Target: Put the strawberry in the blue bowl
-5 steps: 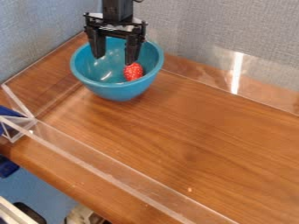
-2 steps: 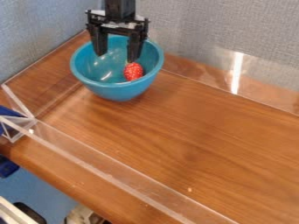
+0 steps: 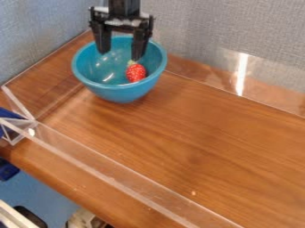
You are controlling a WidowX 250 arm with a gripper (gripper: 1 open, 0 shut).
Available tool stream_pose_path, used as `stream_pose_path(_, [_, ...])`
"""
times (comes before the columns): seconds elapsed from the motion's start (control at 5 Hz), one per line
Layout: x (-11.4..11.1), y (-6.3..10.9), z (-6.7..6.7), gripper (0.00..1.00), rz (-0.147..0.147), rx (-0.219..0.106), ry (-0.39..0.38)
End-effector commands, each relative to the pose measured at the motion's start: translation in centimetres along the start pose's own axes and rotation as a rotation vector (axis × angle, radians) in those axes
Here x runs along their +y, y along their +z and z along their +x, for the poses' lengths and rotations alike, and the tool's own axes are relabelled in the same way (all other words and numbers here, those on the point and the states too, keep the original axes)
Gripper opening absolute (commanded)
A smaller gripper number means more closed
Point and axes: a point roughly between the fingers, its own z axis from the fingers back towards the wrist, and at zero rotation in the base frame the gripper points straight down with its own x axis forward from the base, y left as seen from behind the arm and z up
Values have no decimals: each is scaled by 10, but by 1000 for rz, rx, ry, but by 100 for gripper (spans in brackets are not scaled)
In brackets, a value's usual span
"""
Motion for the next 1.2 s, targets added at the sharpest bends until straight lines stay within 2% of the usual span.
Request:
stream_pose_path(0.0, [-15, 65, -6, 100, 23, -165, -12])
stream_pose_path(0.2, [-29, 67, -12, 100, 21, -216, -33])
stream_pose_path(1.0, [-7, 26, 2, 100, 8, -145, 22])
